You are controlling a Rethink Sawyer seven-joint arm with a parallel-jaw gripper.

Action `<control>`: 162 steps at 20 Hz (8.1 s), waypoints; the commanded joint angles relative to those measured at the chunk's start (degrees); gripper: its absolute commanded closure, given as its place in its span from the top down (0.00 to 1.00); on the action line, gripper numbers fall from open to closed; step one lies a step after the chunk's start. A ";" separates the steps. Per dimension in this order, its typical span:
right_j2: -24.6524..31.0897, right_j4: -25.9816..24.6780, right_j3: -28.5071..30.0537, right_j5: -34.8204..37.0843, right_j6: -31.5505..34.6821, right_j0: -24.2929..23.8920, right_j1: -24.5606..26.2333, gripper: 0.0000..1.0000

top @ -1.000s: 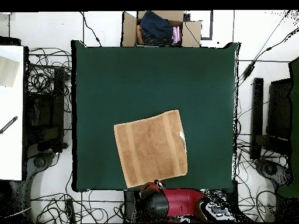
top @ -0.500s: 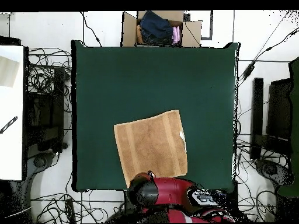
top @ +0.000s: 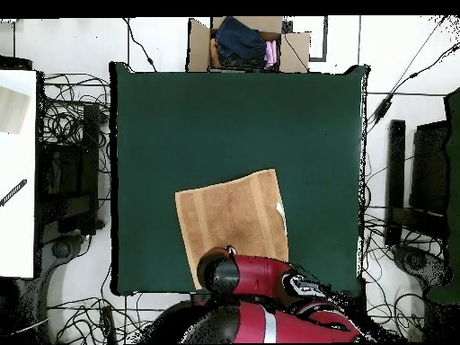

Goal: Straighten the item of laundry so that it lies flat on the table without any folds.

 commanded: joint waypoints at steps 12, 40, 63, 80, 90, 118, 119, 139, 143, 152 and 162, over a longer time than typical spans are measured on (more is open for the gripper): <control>0.34 5.71 -5.25 -1.65 14.48 -1.75 0.91 1.00; 2.21 6.53 -15.51 1.46 10.21 -2.76 9.31 1.00; -3.05 8.02 -22.97 17.59 11.52 4.65 5.50 1.00; -4.15 7.57 -23.15 18.29 12.90 6.06 4.37 1.00; -5.64 8.62 -25.78 22.54 12.64 8.29 3.90 1.00; -4.11 10.07 -23.30 10.01 15.26 7.18 9.59 1.00; -4.56 10.16 -23.51 10.17 15.40 7.68 9.61 1.00; -4.68 11.49 -26.72 10.76 15.67 9.53 12.07 1.00; -5.04 12.13 -28.07 12.65 15.62 10.47 11.75 1.00; -6.84 13.93 -31.54 17.90 15.52 13.33 10.95 1.00; -7.55 14.97 -35.37 22.60 14.01 14.09 11.32 1.00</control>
